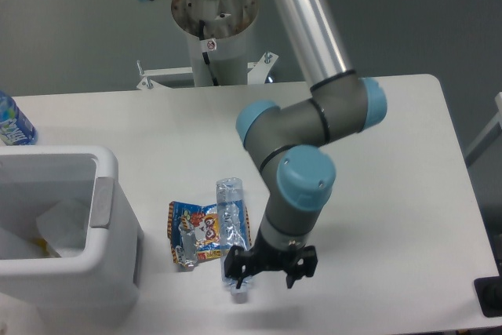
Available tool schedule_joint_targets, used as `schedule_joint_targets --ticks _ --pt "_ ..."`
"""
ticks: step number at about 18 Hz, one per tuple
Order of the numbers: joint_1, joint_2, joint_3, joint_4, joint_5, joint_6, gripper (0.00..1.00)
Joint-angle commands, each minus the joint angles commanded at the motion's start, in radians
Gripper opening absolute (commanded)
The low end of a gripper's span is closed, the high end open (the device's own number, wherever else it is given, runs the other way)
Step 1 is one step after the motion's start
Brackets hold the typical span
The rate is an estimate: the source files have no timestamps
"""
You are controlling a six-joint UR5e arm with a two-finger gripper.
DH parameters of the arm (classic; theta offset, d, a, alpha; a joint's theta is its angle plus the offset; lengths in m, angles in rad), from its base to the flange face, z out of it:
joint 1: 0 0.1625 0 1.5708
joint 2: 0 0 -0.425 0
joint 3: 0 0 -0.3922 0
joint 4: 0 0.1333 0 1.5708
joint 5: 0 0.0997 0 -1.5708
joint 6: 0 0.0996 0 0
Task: Place the trash in the trash can
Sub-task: 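Lower the gripper over the bottle and close on it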
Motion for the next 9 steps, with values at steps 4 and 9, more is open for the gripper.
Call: schedule_joint_targets --ticks 4,9 --pt "-0.032 -0.025 -0.005 0.014 0.049 -0.029 1.0" --pt "-0.054 -0.049 -0.005 0.014 0.097 -0.042 1.0"
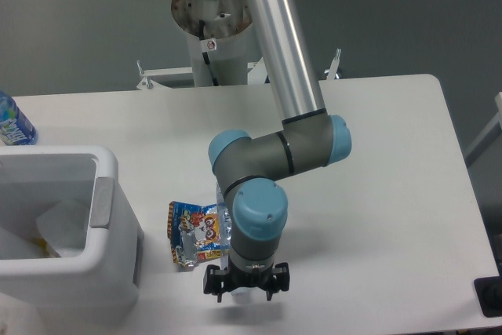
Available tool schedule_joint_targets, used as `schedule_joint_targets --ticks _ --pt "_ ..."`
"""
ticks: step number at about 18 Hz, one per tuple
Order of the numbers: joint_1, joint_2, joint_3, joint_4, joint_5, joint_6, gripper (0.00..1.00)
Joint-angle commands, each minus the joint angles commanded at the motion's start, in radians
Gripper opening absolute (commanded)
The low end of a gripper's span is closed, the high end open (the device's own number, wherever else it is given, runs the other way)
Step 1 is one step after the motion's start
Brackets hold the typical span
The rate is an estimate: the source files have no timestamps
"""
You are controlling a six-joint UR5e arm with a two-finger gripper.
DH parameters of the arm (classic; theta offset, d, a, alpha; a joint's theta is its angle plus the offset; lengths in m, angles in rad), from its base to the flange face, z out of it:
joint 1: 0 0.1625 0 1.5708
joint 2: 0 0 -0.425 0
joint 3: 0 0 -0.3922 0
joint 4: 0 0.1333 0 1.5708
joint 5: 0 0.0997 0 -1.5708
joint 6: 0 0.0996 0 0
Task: Place the trash in the trash can
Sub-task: 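Lower the gripper over the bottle and close on it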
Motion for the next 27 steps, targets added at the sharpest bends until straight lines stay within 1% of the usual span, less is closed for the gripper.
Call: schedule_joint_targets --ticks 3,5,10,16,19,21,23,26,27 --pt "-0.002 -0.008 0.0 0.002 0.021 0.0 0.99" --pt "-0.011 -0.011 0.0 0.005 0.029 0.0 0.86" --pt "-0.012 -0.009 -0.006 0.006 0.04 0.0 0.72" --pt "-0.014 -0.002 -0.017 0.009 0.045 0.008 0.68" --pt "-0.015 0.0 -0.018 0.008 0.046 0.009 0.59" --pt "-0.015 0.001 -0.018 0.008 0.046 0.011 0.55" --pt "-0.017 0.006 -0.024 0.008 0.048 0.011 0.46" --pt "-0.017 0.008 -0.026 0.008 0.048 0.011 0.39" --pt "-0.017 0.011 -0.026 0.008 0.048 0.011 0.39"
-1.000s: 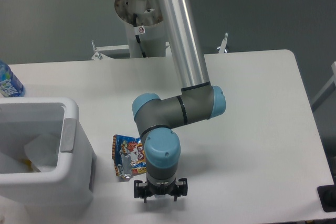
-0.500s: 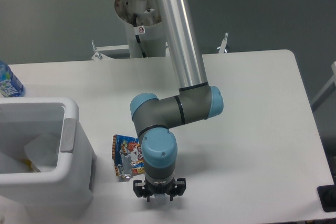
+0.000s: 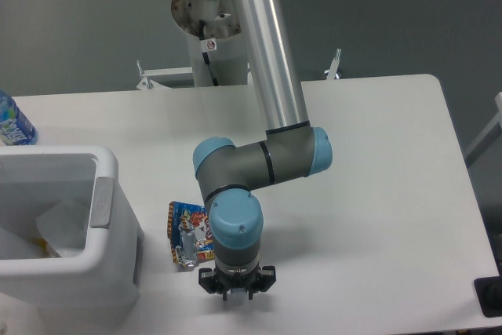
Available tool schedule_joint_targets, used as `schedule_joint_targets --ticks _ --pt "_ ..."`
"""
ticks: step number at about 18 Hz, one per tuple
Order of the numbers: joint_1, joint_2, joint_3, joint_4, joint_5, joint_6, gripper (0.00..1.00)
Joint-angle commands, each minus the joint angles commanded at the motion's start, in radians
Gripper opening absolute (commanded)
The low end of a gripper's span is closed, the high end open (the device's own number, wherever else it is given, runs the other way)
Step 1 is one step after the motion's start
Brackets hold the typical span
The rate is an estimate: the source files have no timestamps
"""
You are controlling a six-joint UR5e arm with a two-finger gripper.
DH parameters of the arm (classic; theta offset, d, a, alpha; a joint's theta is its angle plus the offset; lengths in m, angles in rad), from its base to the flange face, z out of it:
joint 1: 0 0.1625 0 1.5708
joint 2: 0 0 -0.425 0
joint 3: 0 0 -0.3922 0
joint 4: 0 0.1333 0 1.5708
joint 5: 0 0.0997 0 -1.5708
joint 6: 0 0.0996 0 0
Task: Place the trash in the trash can
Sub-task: 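Lower the gripper over the bottle and close on it, then lift the bottle and carry it over the white trash bin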
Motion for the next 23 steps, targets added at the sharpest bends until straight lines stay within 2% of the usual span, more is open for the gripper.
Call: schedule_joint_targets --ticks 7,14,16,17,20,23 --pt "0.003 0.018 -0.003 0.002 0.025 0.006 0.33" --pt "0.055 0.1 0.011 0.002 -0.008 0.049 0.33" --pt "0.081 0.141 0.028 0.006 -0.044 0.064 0.33" --pt "0.092 0.159 0.041 0.012 -0.063 0.063 0.33" --pt "0.124 0.192 0.148 0.029 -0.124 0.026 0.33" --pt "0.156 0.204 0.225 0.076 -0.158 -0.087 0.33"
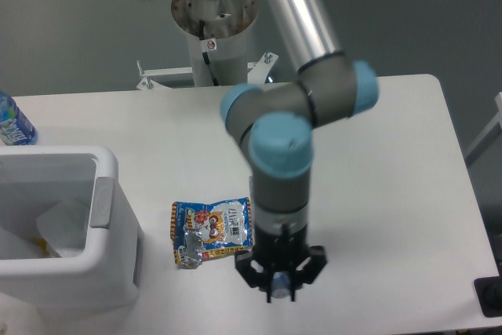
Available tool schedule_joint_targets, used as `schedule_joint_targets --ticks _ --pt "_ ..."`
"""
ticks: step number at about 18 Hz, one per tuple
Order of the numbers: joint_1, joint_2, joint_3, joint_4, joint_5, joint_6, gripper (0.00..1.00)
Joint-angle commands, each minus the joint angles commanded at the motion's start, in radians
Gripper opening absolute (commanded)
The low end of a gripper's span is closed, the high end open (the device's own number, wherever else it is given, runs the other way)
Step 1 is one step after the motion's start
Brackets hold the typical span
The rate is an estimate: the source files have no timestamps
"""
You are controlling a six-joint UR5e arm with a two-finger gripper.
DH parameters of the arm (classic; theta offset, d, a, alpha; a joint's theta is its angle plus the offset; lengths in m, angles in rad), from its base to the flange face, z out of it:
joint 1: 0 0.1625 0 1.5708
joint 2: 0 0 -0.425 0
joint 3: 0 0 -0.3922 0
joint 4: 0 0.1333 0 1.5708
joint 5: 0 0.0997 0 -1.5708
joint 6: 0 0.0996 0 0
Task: Place the trash in the trash can
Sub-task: 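Lift the bottle and carry it over the white trash bin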
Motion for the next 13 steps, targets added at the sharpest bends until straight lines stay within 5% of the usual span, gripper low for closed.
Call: schedule_joint_targets --ticks 4,13 --pt "0.005 0.034 0.014 0.111 0.0 -0.147 0.33" --pt "-0.055 0.141 -0.001 0.111 0.0 -0.175 0.33"
